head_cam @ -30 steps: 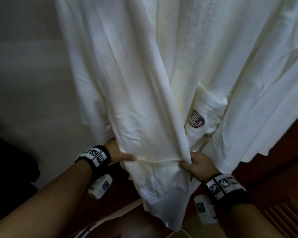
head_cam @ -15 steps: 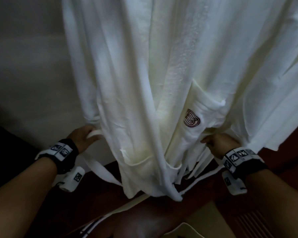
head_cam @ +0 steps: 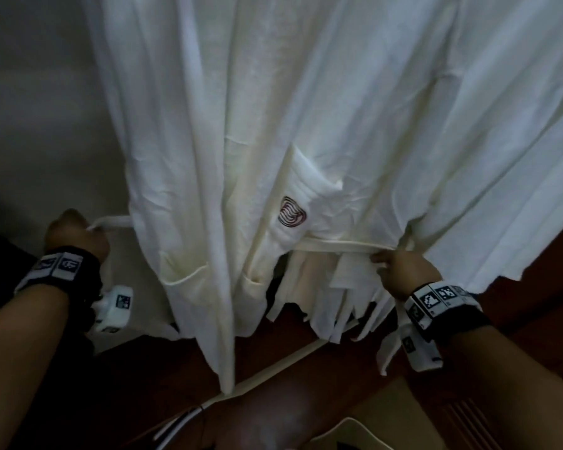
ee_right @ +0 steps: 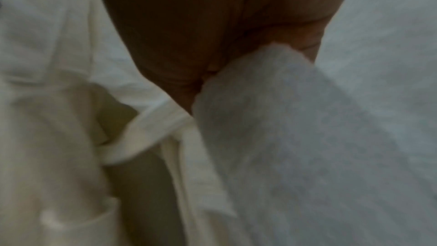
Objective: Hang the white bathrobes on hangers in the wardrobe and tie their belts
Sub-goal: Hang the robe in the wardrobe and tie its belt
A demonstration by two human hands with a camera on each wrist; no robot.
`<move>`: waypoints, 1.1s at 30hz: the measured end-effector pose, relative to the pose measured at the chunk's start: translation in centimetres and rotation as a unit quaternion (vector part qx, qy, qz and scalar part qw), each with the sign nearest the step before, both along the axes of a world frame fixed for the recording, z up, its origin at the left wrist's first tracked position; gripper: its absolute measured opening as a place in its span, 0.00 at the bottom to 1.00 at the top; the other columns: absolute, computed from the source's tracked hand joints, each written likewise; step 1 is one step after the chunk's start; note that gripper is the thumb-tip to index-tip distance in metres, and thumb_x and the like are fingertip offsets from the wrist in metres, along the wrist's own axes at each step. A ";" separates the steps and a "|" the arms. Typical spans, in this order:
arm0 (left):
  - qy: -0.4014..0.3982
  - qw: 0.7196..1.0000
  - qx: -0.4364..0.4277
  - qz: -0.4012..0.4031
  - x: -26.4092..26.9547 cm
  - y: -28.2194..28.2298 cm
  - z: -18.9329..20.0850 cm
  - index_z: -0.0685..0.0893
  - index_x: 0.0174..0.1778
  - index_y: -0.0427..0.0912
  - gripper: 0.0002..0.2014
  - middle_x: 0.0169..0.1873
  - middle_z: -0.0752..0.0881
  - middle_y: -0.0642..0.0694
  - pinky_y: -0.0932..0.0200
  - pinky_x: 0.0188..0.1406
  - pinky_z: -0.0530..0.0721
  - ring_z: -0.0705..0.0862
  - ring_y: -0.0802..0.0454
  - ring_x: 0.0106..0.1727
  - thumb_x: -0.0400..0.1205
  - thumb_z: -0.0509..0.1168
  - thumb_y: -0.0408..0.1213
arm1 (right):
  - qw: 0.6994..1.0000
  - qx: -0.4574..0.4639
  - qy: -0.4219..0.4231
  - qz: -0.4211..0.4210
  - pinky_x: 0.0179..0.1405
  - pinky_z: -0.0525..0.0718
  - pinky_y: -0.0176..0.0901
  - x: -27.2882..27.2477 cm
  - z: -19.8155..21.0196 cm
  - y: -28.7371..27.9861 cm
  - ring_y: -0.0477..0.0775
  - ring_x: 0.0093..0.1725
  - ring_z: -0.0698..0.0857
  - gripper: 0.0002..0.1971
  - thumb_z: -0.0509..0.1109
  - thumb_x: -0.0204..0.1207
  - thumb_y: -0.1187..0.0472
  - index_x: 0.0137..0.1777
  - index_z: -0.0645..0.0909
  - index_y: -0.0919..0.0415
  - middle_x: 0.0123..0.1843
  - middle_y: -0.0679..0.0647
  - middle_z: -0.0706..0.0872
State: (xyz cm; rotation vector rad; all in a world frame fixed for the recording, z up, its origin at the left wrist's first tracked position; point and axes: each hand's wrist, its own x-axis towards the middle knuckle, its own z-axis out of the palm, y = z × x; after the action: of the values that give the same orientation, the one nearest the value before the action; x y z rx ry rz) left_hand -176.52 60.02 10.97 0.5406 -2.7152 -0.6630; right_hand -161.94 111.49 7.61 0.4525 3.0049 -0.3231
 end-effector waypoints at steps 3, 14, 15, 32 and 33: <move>-0.089 0.994 -0.018 -0.062 0.8 1.1 -0.8 0.74 0.49 0.32 0.08 0.49 0.81 0.24 0.45 0.47 0.79 0.82 0.27 0.50 0.80 0.64 0.33 | 0.995 -0.087 0.000 0.057 0.64 0.79 0.44 0.7 -0.5 -2.0 0.52 0.63 0.83 0.12 0.68 0.78 0.54 0.60 0.86 0.45 0.65 0.48 0.86; -0.043 0.968 0.118 -0.216 10.0 4.9 -3.5 0.61 0.53 0.41 0.21 0.34 0.85 0.37 0.45 0.38 0.85 0.86 0.39 0.34 0.78 0.69 0.29 | 0.921 -0.308 -0.028 0.238 0.56 0.81 0.44 6.0 1.4 -10.7 0.48 0.55 0.83 0.25 0.60 0.68 0.58 0.67 0.72 0.45 0.57 0.48 0.84; -0.044 0.965 0.122 -0.228 11.1 5.6 -3.6 0.60 0.54 0.41 0.20 0.36 0.86 0.37 0.45 0.39 0.85 0.86 0.39 0.34 0.80 0.67 0.29 | 0.915 -0.312 -0.036 0.255 0.56 0.82 0.46 6.5 1.4 -10.9 0.48 0.55 0.83 0.28 0.58 0.66 0.60 0.68 0.71 0.44 0.57 0.49 0.84; -0.174 0.848 -0.057 -0.498 24.3 19.2 -5.3 0.75 0.71 0.63 0.22 0.59 0.86 0.48 0.52 0.59 0.83 0.85 0.49 0.58 0.82 0.57 0.38 | 0.878 -0.166 0.009 0.449 0.49 0.84 0.37 17.1 3.3 -8.6 0.43 0.44 0.88 0.12 0.73 0.76 0.47 0.54 0.89 0.51 0.45 0.48 0.91; -0.179 0.848 -0.126 -0.483 24.6 20.1 -4.9 0.73 0.73 0.60 0.21 0.61 0.85 0.49 0.53 0.60 0.81 0.84 0.48 0.59 0.84 0.57 0.39 | 0.869 -0.182 -0.001 0.460 0.47 0.83 0.34 17.7 3.3 -8.6 0.41 0.42 0.87 0.11 0.74 0.75 0.48 0.52 0.90 0.52 0.43 0.48 0.91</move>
State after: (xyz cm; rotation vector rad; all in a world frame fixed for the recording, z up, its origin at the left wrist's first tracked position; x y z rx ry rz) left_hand -151.93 80.12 6.04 -0.9399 -3.2510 -0.3898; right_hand -144.20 102.86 10.93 -0.9707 2.6472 -0.7354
